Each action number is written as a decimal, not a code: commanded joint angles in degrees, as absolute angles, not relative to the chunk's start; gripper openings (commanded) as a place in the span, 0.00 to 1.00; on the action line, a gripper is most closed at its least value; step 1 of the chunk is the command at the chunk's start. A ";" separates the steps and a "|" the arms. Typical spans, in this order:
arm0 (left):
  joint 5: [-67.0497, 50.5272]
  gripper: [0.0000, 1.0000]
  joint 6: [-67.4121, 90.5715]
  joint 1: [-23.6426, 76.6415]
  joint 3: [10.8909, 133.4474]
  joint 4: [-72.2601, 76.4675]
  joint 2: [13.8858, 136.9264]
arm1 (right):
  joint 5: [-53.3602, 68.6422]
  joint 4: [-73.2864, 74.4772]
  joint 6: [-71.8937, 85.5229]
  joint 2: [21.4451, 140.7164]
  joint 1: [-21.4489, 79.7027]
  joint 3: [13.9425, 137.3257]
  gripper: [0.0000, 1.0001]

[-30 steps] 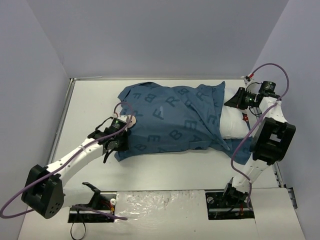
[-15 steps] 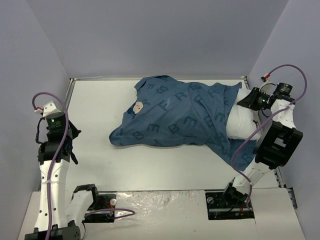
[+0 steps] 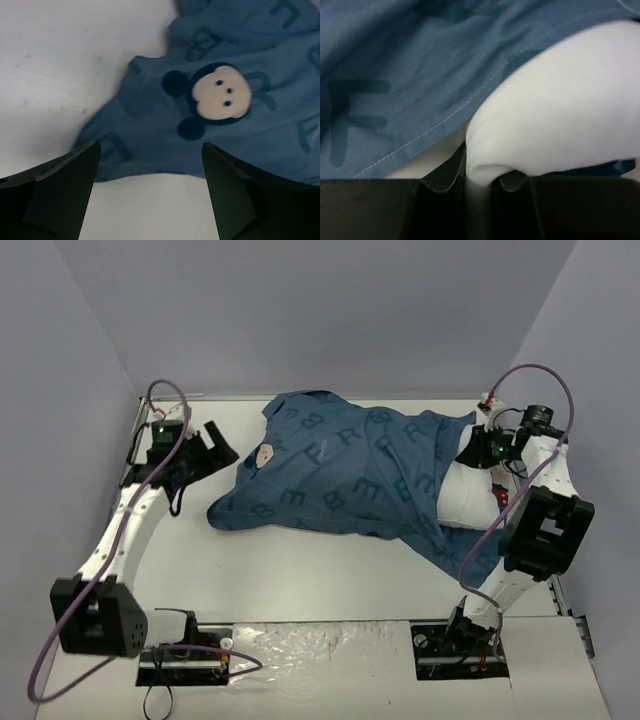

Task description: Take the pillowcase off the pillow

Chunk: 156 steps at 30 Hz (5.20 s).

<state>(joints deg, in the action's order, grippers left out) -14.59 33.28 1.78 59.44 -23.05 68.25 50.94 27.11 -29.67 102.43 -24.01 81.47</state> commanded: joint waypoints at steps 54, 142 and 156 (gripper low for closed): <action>9.31 0.02 39.03 4.14 94.31 -39.29 99.26 | 49.03 38.94 -60.48 82.97 -8.42 78.12 0.00; 48.70 0.94 91.57 85.96 56.44 -68.04 80.95 | 34.45 40.34 -71.91 88.32 -18.55 71.54 0.64; 36.04 0.59 71.45 80.25 36.83 -27.78 68.56 | 41.04 40.60 -59.68 90.79 -17.67 72.86 0.41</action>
